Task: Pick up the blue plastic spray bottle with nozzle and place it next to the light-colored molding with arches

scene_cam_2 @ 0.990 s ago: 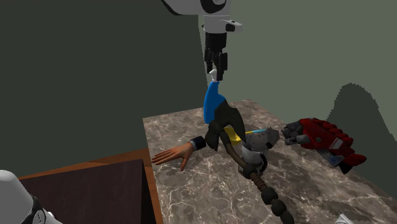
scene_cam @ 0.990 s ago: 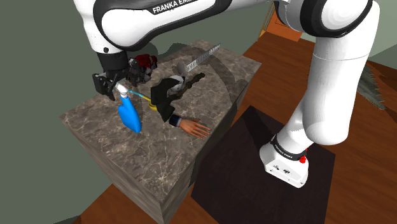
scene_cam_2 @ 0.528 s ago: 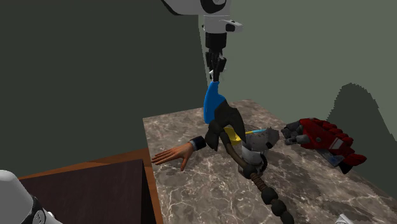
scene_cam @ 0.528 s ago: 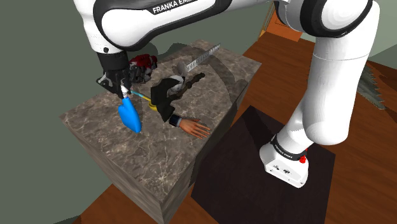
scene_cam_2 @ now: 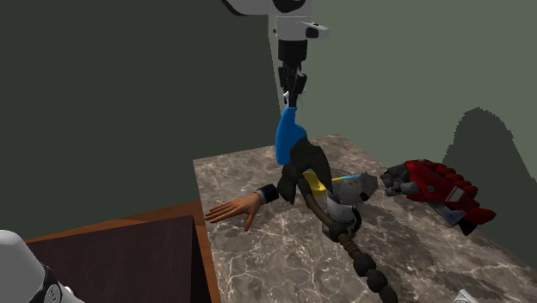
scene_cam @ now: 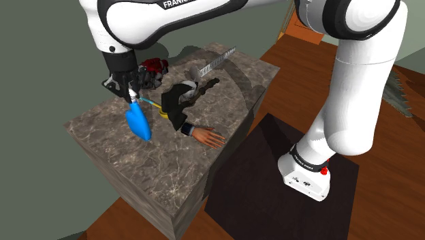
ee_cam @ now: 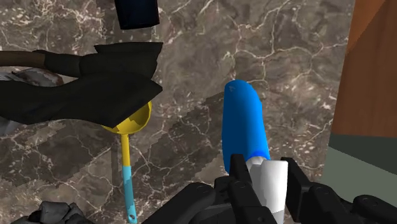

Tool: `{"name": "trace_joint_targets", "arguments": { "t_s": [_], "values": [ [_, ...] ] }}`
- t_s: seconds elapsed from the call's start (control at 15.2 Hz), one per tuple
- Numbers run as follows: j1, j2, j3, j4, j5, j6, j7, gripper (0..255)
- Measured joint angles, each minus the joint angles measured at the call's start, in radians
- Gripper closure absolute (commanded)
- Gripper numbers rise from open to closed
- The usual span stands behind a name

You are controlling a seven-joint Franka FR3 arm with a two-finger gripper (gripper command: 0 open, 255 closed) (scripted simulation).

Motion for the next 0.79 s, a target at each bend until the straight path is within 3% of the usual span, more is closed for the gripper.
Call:
{"name": "trace_joint_targets", "arguments": {
  "t_s": [0.79],
  "values": [
    [0.009, -0.02, 0.008, 0.133, 0.012, -0.15, -0.009, 255]
  ]
}}
